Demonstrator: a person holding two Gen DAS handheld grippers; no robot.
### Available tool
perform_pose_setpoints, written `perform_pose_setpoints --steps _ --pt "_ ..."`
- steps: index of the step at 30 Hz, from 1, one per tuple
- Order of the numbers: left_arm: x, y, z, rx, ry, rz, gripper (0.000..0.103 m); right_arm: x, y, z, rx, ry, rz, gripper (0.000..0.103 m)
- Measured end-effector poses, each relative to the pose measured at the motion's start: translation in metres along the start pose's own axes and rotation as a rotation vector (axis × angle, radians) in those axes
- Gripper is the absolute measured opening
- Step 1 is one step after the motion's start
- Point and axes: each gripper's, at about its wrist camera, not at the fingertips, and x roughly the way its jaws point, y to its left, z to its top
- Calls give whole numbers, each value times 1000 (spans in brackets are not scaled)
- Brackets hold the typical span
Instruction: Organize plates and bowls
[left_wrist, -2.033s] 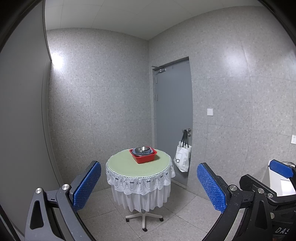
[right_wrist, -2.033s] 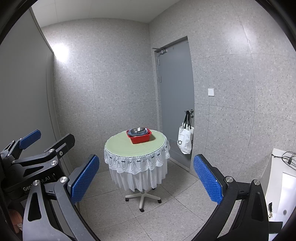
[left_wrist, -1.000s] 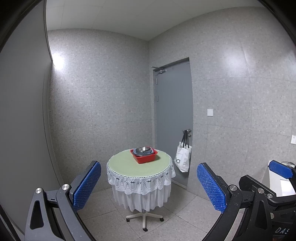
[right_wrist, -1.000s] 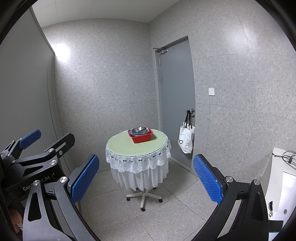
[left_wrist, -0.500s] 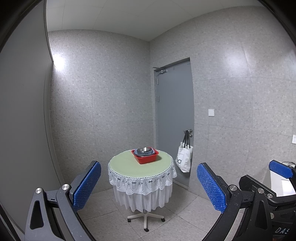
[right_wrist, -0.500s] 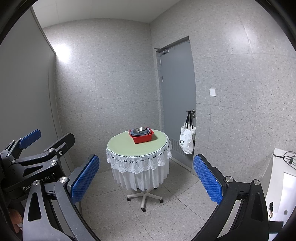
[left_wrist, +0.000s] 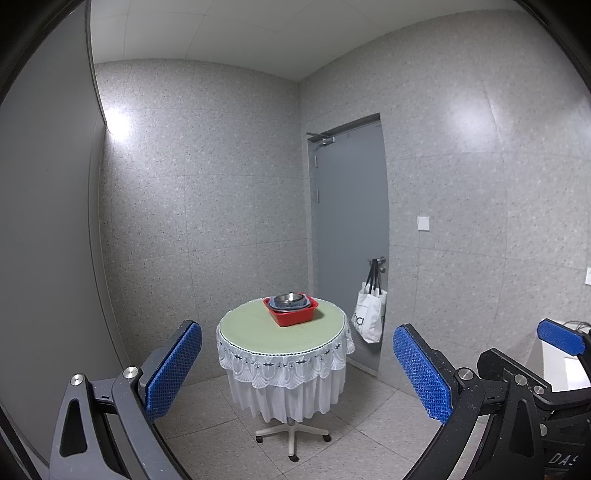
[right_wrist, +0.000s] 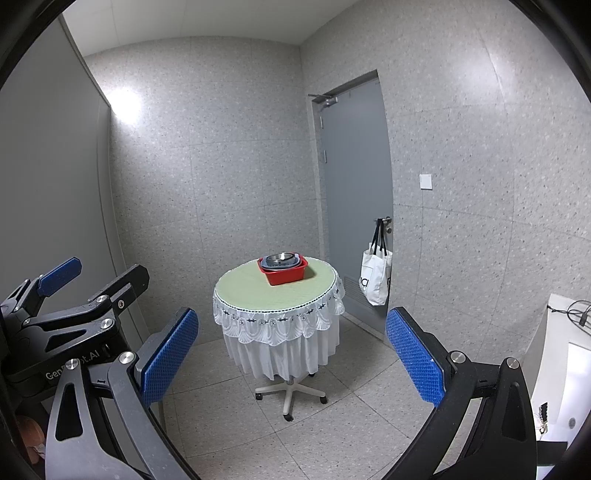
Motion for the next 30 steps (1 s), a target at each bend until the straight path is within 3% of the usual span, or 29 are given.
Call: perform_pose_setpoints --steps 18,30 --pt "26 -10 0 10 14 18 103 24 -3 -6 15 10 7 103" --pt "79 -30 7 28 22 40 103 60 -23 -4 30 25 15 103"
